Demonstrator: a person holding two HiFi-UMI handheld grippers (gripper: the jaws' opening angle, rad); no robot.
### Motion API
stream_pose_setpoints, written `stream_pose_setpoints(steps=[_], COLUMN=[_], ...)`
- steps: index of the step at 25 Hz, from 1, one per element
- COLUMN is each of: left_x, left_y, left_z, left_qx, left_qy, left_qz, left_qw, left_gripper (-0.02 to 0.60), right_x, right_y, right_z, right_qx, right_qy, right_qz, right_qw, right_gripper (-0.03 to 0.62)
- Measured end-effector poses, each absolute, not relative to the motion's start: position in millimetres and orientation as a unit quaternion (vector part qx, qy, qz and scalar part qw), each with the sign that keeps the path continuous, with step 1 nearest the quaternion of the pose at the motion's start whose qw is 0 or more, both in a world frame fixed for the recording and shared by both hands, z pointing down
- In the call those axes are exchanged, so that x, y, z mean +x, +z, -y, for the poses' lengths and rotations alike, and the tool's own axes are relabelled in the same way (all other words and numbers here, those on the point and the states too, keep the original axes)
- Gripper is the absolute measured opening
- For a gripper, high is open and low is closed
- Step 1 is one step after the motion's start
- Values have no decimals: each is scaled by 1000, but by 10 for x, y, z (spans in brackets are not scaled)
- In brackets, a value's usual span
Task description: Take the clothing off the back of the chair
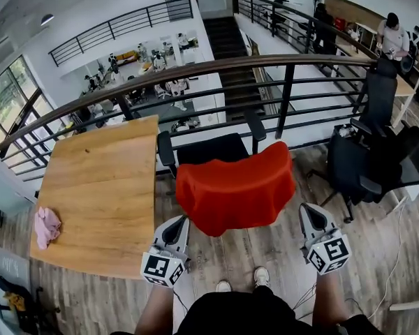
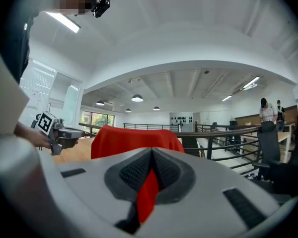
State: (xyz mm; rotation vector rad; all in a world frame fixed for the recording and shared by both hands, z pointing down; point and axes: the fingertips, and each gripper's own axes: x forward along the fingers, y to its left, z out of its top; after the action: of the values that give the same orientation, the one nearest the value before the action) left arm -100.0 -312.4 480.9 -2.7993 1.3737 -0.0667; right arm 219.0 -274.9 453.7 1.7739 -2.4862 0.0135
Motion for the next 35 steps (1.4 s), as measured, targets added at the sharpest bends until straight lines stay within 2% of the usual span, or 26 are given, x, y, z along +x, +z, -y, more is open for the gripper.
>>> stream_pose_setpoints(steps=[8, 19, 23, 25, 27, 29, 32, 35], left_x=[-1031, -1064, -1035, -1029, -1036, -1030, -1060, -1034], left_y=[5086, 4988, 5080, 5094, 5104, 5156, 5199, 5243], left_z=[3358, 3596, 3733, 3848, 3955, 4066, 4251, 4411], left_qx=[-854, -782, -778, -782, -784, -791, -807, -828], left_qy=[-36, -64, -84, -94, -89, -79, -81, -85], left_qz=[-519, -620, -621, -616, -613, -603, -581, -549], left_qw=[-28, -8, -32, -35, -44, -60, -64, -74], left_gripper=[17, 18, 132, 189, 223, 314, 369, 382], right_x=[2459, 2801, 2780, 2744, 2746, 2773, 2717, 2659], right_y=[4561, 4803, 4870, 4906, 4929, 4954, 5014, 5070], right_z=[3380, 3933, 4096, 4210, 4301, 4387, 4586, 4771], right_qx=[540, 475, 457, 450, 449, 447, 430, 409], right_qy=[-9, 2, -5, -3, -3, 0, 12, 22], right_qz=[840, 877, 886, 889, 889, 889, 899, 909], right_qw=[46, 67, 78, 86, 94, 94, 81, 77], right_gripper=[8, 12, 33, 99, 135, 182, 259, 317])
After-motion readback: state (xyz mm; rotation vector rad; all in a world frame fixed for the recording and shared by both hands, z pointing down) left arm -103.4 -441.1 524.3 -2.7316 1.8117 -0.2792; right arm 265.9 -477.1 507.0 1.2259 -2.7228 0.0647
